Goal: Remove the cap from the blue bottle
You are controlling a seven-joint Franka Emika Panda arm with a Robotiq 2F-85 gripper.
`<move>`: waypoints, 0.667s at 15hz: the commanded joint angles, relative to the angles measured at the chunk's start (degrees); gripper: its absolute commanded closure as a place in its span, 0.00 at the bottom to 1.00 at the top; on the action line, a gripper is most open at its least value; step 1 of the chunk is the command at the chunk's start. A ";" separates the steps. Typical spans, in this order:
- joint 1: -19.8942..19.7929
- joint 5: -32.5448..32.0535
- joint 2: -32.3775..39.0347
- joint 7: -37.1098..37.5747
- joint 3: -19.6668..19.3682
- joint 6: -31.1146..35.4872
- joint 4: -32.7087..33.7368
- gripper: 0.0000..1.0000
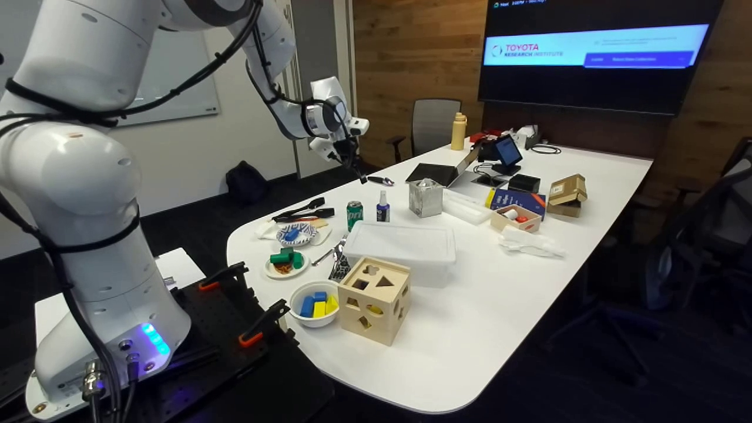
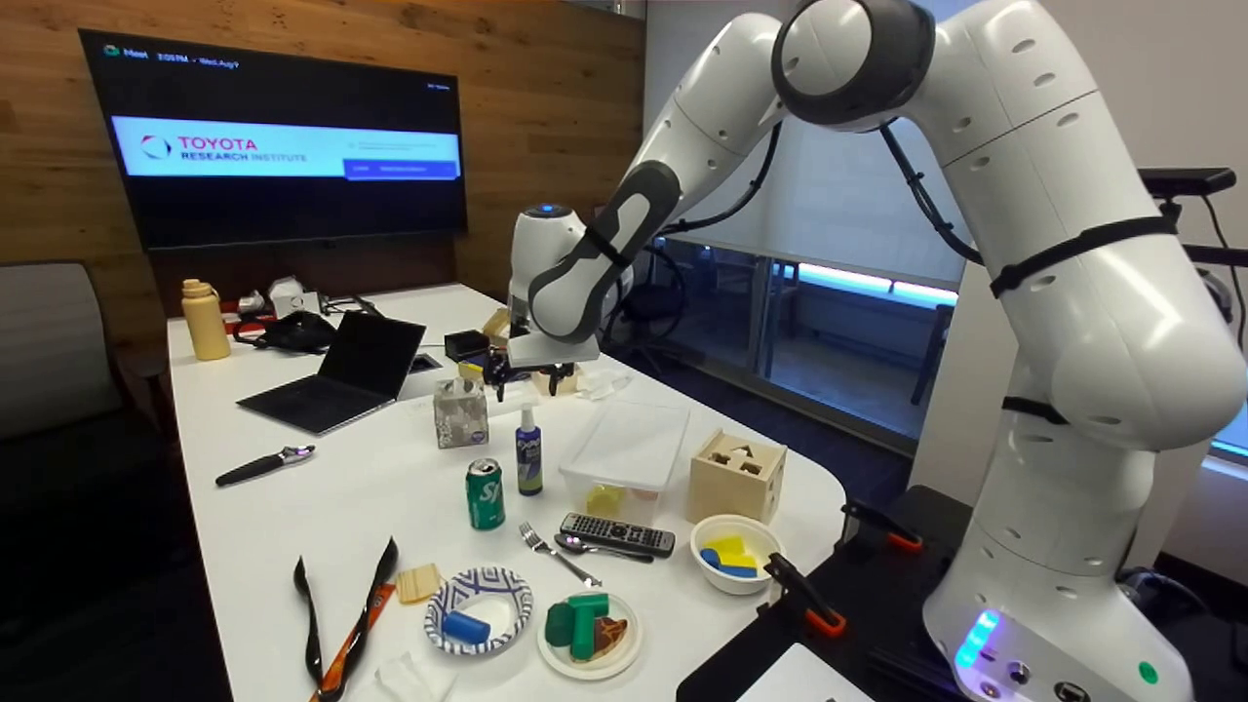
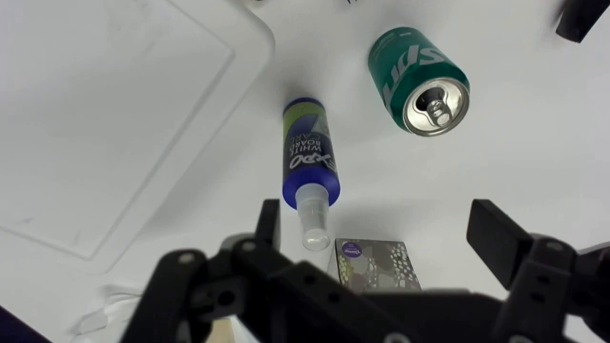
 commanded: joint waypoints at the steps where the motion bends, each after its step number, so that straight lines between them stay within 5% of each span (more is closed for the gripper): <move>1: 1.58 3.59 4.90 -1.69 -2.37 1.76 5.55 0.00; 10: 4.33 5.52 12.75 -0.92 -7.78 2.42 13.87 0.00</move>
